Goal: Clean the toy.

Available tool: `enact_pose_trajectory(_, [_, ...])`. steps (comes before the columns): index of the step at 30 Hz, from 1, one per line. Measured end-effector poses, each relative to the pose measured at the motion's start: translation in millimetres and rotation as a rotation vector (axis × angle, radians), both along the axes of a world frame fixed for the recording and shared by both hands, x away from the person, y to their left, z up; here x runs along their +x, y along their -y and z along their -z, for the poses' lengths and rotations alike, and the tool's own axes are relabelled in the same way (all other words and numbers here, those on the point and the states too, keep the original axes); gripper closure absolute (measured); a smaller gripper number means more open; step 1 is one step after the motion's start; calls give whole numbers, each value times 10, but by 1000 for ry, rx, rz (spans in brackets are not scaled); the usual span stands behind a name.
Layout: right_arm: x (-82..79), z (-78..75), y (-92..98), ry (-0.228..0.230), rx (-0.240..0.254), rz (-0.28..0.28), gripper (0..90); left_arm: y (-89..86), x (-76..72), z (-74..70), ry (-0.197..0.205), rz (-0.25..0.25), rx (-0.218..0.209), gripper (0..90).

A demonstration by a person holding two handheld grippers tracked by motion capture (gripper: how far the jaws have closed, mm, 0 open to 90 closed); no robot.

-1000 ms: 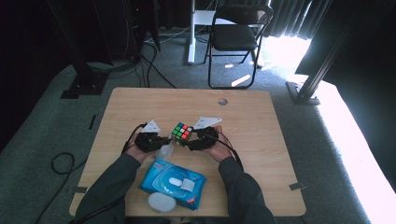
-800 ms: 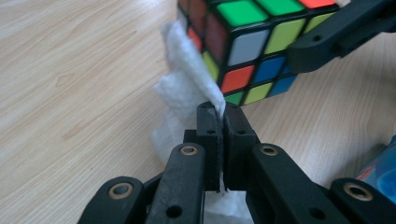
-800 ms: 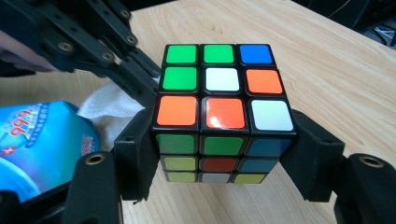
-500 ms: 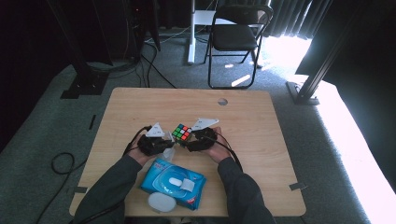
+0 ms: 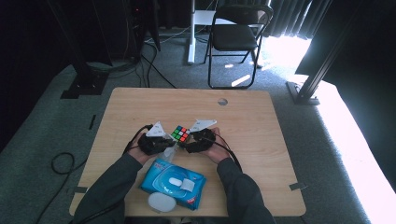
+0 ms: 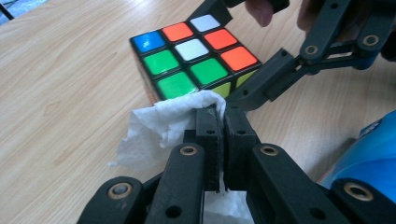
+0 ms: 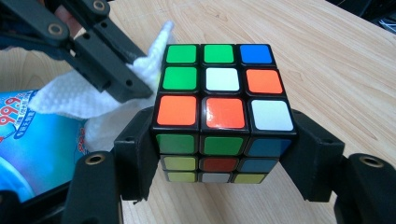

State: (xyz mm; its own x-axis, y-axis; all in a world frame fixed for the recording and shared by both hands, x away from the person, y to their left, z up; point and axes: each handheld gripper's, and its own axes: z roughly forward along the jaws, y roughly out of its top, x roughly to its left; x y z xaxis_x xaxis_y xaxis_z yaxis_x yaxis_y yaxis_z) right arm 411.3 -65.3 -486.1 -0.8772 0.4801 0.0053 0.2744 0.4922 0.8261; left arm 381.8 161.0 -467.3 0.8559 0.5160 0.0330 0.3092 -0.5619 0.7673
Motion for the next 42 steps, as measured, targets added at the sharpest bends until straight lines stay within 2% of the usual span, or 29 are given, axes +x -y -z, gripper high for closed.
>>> enact_pose_trajectory(8, [0,-23,23,0,11,3,344,-12,23,50,-9,-16,21,869])
enact_pose_trajectory(14, [11,-73,13,8,27,5,344,61,11,96,-16,1,44,869])
enact_pose_trajectory(19, [15,-76,-1,8,28,6,344,121,-18,79,-3,20,65,869])
enact_pose_trajectory(27, [14,-62,10,2,34,9,344,82,-13,18,13,8,49,869])
enact_pose_trajectory(32, [12,-59,18,3,37,12,344,81,-8,28,11,2,54,869])
enact_pose_trajectory(37, [19,-70,4,1,48,17,344,169,-25,73,15,22,98,869])
enact_pose_trajectory(42, [28,-81,9,5,56,23,344,251,-37,89,14,44,115,869])
